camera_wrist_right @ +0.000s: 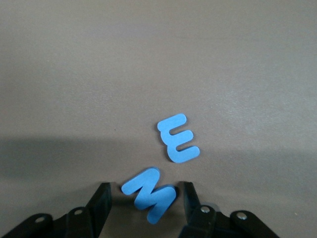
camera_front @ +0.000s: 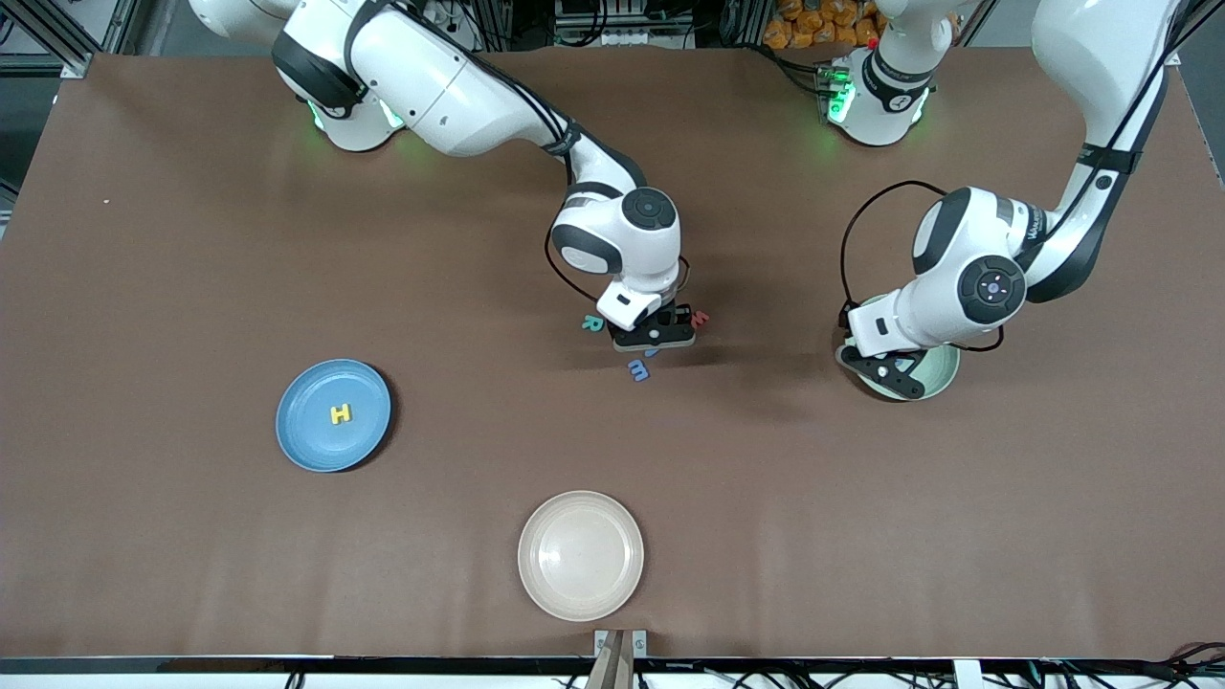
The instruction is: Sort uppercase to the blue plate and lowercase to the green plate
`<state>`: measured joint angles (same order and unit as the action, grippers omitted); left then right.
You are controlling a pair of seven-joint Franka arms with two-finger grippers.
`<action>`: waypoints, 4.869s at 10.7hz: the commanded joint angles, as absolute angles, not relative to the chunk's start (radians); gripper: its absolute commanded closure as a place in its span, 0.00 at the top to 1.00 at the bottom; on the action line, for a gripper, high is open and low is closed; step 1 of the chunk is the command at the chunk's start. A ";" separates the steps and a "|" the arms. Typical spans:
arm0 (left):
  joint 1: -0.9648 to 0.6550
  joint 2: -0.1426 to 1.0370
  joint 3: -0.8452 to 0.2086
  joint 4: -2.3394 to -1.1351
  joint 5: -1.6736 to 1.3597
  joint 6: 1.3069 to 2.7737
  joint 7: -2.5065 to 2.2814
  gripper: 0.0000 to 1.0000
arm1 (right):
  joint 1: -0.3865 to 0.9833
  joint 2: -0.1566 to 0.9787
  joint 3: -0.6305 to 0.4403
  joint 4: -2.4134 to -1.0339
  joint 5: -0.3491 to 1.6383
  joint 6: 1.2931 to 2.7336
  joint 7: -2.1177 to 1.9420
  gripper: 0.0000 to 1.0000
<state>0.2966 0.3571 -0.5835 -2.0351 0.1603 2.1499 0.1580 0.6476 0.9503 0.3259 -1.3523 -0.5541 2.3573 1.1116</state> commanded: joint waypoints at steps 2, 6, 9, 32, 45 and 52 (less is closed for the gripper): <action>0.301 0.327 -0.594 -2.048 0.141 2.145 0.149 0.44 | 0.658 0.985 0.322 -1.308 -0.575 2.379 1.080 0.60; 0.301 0.325 -0.615 -2.046 0.140 2.145 0.118 0.44 | 0.658 0.992 0.322 -1.310 -0.574 2.384 1.063 0.31; 0.299 0.328 -0.653 -2.039 0.141 2.145 0.095 0.45 | 0.655 0.986 0.322 -1.312 -0.574 2.381 1.060 0.00; 0.005 0.523 -0.707 -2.066 0.516 2.471 -0.047 0.55 | -0.232 0.512 0.321 -1.679 -0.123 2.063 0.028 0.00; -0.020 0.598 -0.704 -2.117 0.748 2.557 -0.301 0.59 | -0.128 0.457 0.275 -1.692 -0.121 2.171 0.037 1.00; -0.012 0.637 -0.696 -2.125 0.866 2.559 -0.382 0.59 | 0.058 0.503 0.278 -1.588 -0.121 2.544 0.035 1.00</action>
